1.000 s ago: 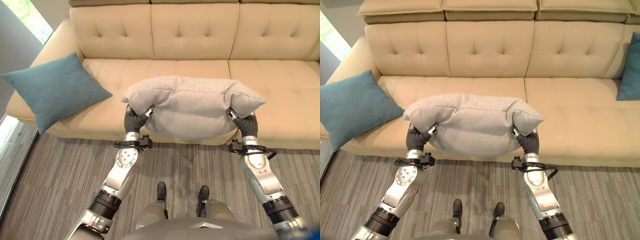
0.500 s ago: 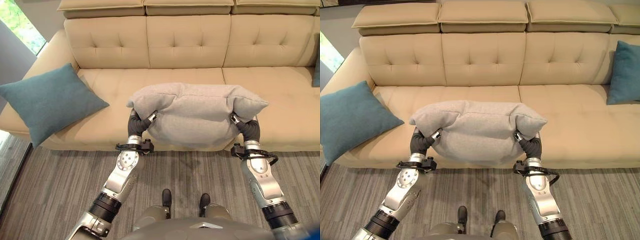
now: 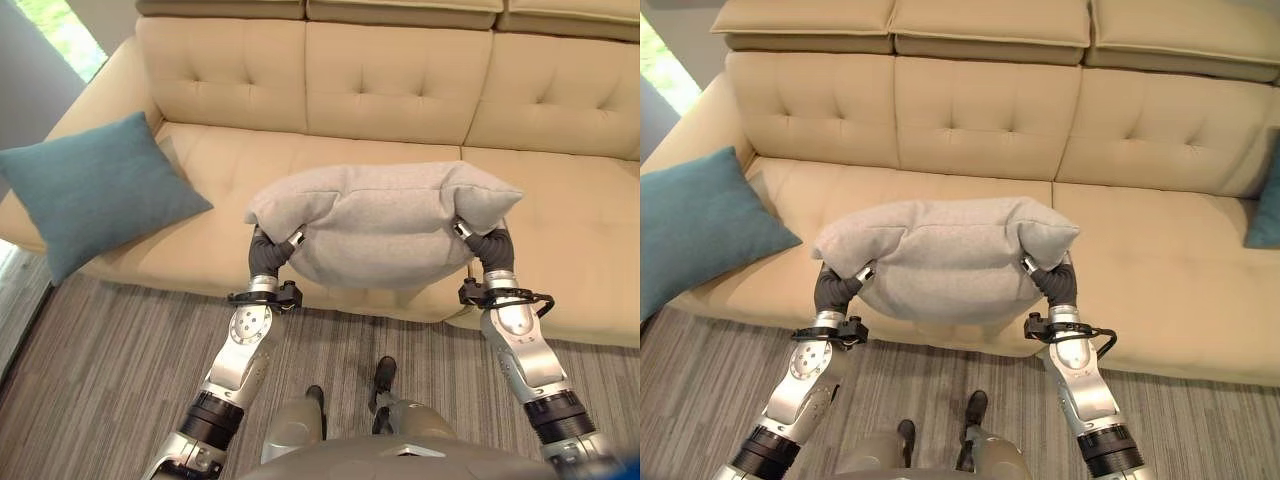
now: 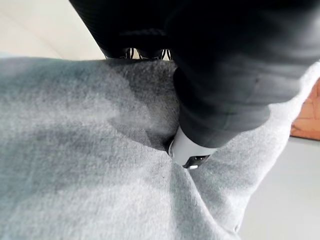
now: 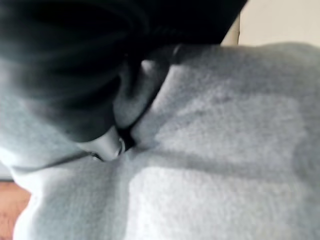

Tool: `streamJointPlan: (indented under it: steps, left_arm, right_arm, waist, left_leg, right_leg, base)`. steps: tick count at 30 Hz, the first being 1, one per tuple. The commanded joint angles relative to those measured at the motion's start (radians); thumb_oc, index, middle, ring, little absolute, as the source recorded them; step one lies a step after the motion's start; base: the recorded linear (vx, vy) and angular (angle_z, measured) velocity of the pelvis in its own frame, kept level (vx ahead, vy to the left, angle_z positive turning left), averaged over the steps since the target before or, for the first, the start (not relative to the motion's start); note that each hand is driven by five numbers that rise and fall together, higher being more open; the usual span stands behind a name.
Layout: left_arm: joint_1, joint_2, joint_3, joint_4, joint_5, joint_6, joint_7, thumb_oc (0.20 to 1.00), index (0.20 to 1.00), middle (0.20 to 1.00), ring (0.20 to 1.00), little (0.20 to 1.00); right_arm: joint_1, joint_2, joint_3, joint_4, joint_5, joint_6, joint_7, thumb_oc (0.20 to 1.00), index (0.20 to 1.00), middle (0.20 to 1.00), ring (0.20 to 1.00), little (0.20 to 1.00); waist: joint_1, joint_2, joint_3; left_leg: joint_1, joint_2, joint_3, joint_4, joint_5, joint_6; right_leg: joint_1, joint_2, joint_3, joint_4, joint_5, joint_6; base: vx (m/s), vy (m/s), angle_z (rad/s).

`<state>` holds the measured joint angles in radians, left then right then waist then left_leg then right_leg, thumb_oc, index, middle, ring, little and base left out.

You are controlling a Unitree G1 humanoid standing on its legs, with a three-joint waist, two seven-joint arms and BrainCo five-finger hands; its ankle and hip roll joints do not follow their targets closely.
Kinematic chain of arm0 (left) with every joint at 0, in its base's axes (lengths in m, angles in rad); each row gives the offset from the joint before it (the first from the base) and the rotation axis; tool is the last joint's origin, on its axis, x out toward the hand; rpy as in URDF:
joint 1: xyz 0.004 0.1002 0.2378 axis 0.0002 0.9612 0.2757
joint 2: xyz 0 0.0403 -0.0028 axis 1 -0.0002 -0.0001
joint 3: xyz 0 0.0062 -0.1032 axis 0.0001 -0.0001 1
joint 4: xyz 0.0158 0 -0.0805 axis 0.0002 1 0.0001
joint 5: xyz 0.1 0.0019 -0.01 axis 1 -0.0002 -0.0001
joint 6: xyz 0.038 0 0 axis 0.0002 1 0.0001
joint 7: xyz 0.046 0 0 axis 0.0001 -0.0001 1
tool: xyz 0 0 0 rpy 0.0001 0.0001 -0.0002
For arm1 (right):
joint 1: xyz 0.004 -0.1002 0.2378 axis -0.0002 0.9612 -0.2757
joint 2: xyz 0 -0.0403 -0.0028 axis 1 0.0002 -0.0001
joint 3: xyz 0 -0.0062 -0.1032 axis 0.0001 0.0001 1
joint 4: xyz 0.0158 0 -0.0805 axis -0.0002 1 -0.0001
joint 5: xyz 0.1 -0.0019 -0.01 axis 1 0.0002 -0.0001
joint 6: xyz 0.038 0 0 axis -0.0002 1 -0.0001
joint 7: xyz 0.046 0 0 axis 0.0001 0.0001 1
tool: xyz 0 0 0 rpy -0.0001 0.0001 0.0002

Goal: Pick up all the scattered cushions and arrange them neatly on the sofa.

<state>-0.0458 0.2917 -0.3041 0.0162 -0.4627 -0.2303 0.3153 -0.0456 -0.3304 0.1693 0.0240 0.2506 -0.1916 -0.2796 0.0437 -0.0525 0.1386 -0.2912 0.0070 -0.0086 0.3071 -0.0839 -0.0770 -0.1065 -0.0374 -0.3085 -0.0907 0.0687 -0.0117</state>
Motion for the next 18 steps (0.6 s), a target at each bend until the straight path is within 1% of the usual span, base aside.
streamJointPlan:
  steps: [1, 2, 4, 7, 9, 11, 12, 13, 14, 15, 16, 18]
  left_arm:
    - [-0.101, 0.017, -0.047, -0.11, -0.015, -0.075, -0.062, 0.2, 0.2, 0.2, 0.2, 0.2]
    - [-0.104, 0.017, -0.045, -0.115, -0.017, -0.073, -0.059, 0.2, 0.2, 0.2, 0.2, 0.2]
    - [-0.095, 0.018, -0.045, -0.115, -0.017, -0.075, -0.063, 0.2, 0.2, 0.2, 0.2, 0.2]
    - [-0.079, 0.031, -0.042, -0.119, -0.008, -0.068, -0.065, 0.2, 0.2, 0.2, 0.2, 0.2]
    - [-0.073, 0.039, -0.036, -0.126, -0.004, -0.064, -0.066, 0.2, 0.2, 0.2, 0.2, 0.2]
    - [-0.062, 0.051, -0.026, -0.135, 0.0, -0.06, -0.067, 0.2, 0.2, 0.2, 0.2, 0.2]
    - [-0.045, 0.065, -0.013, -0.142, -0.002, -0.057, -0.067, 0.2, 0.2, 0.2, 0.2, 0.2]
    - [-0.041, 0.076, -0.004, -0.145, -0.003, -0.057, -0.06, 0.2, 0.2, 0.2, 0.2, 0.2]
    - [-0.043, 0.077, 0.003, -0.146, 0.001, -0.058, -0.055, 0.2, 0.2, 0.2, 0.2, 0.2]
    - [-0.039, 0.076, 0.006, -0.15, 0.006, -0.06, -0.054, 0.2, 0.2, 0.2, 0.2, 0.2]
    - [-0.029, 0.071, 0.007, -0.154, 0.008, -0.064, -0.058, 0.2, 0.2, 0.2, 0.2, 0.2]
    - [-0.028, 0.063, 0.004, -0.156, 0.011, -0.069, -0.06, 0.2, 0.2, 0.2, 0.2, 0.2]
  right_arm:
    - [-0.084, 0.007, 0.024, -0.1, -0.025, -0.102, 0.015, 0.2, 0.2, 0.2, 0.2, 0.2]
    - [-0.092, 0.013, 0.021, -0.096, -0.021, -0.103, 0.009, 0.2, 0.2, 0.2, 0.2, 0.2]
    - [-0.088, 0.018, 0.022, -0.097, -0.027, -0.101, 0.012, 0.2, 0.2, 0.2, 0.2, 0.2]
    - [-0.071, 0.034, 0.025, -0.098, -0.037, -0.094, 0.026, 0.2, 0.2, 0.2, 0.2, 0.2]
    - [-0.071, 0.04, 0.028, -0.101, -0.037, -0.095, 0.037, 0.2, 0.2, 0.2, 0.2, 0.2]
    - [-0.066, 0.048, 0.03, -0.1, -0.033, -0.092, 0.047, 0.2, 0.2, 0.2, 0.2, 0.2]
    - [-0.068, 0.055, 0.03, -0.105, -0.034, -0.088, 0.057, 0.2, 0.2, 0.2, 0.2, 0.2]
    - [-0.077, 0.058, 0.038, -0.106, -0.035, -0.086, 0.062, 0.2, 0.2, 0.2, 0.2, 0.2]
    - [-0.077, 0.062, 0.044, -0.107, -0.033, -0.088, 0.064, 0.2, 0.2, 0.2, 0.2, 0.2]
    - [-0.074, 0.064, 0.045, -0.111, -0.035, -0.088, 0.069, 0.2, 0.2, 0.2, 0.2, 0.2]
    - [-0.07, 0.061, 0.046, -0.111, -0.038, -0.087, 0.073, 0.2, 0.2, 0.2, 0.2, 0.2]
    - [-0.068, 0.057, 0.046, -0.105, -0.04, -0.089, 0.071, 0.2, 0.2, 0.2, 0.2, 0.2]
  waist:
    - [-0.027, -0.001, -0.062]
    - [-0.015, 0.007, -0.056]
    - [-0.012, 0.009, -0.067]
    - [-0.009, -0.006, -0.085]
    - [0.0, -0.012, -0.091]
    - [0.012, -0.016, -0.093]
    - [0.014, -0.009, -0.083]
    - [0.005, 0.005, -0.064]
    - [0.004, 0.013, -0.057]
    - [0.001, 0.021, -0.05]
    - [-0.003, 0.025, -0.053]
    - [-0.013, 0.027, -0.057]
  left_leg:
    - [0.025, -0.02, 0.001, -0.149, 0.03, 0.015]
    - [-0.012, -0.027, -0.008, -0.173, 0.075, 0.005]
    - [0.008, -0.02, -0.009, -0.196, 0.077, 0.009]
    - [0.053, -0.024, -0.002, -0.194, 0.057, 0.023]
    - [0.072, -0.029, 0.007, -0.189, 0.039, 0.035]
    - [0.097, -0.033, 0.023, -0.183, 0.016, 0.052]
    - [0.113, -0.037, 0.03, -0.176, 0.003, 0.075]
    - [0.123, -0.034, 0.027, -0.175, 0.001, 0.092]
    - [0.127, -0.033, 0.029, -0.173, -0.005, 0.1]
    - [0.135, -0.034, 0.027, -0.175, -0.011, 0.105]
    - [0.156, -0.037, 0.024, -0.187, -0.016, 0.108]
    - [0.184, -0.045, 0.01, -0.214, -0.018, 0.108]
  right_leg:
    - [0.05, -0.052, 0.045, 0.039, -0.075, 0.144]
    - [0.06, -0.037, 0.053, 0.048, -0.097, 0.14]
    - [0.072, -0.03, 0.06, 0.058, -0.116, 0.139]
    - [0.095, -0.045, 0.071, 0.099, -0.136, 0.143]
    - [0.105, -0.06, 0.076, 0.121, -0.142, 0.153]
    - [0.103, -0.079, 0.092, 0.17, -0.142, 0.164]
    - [0.054, -0.101, 0.106, 0.289, -0.115, 0.182]
    - [-0.002, -0.106, 0.12, 0.396, -0.081, 0.19]
    - [-0.038, -0.104, 0.126, 0.445, -0.083, 0.192]
    - [-0.062, -0.105, 0.123, 0.463, -0.08, 0.188]
    - [-0.083, -0.1, 0.119, 0.437, -0.093, 0.179]
    - [-0.111, -0.068, 0.125, 0.373, -0.101, 0.169]
  base:
    - [0.19, 0.052, -0.06]
    - [0.19, 0.081, -0.2]
    - [0.24, 0.116, -0.44]
    - [0.25, 0.137, -0.45]
    - [0.19, 0.146, -0.42]
    - [0.17, 0.178, -0.28]
    - [0.14, 0.268, -0.15]
    - [0.09, 0.259, -0.21]
    - [0.06, 0.2, -0.05]
    - [0.12, 0.129, 0.12]
    - [0.18, 0.086, 0.17]
    - [0.21, -0.007, -0.05]
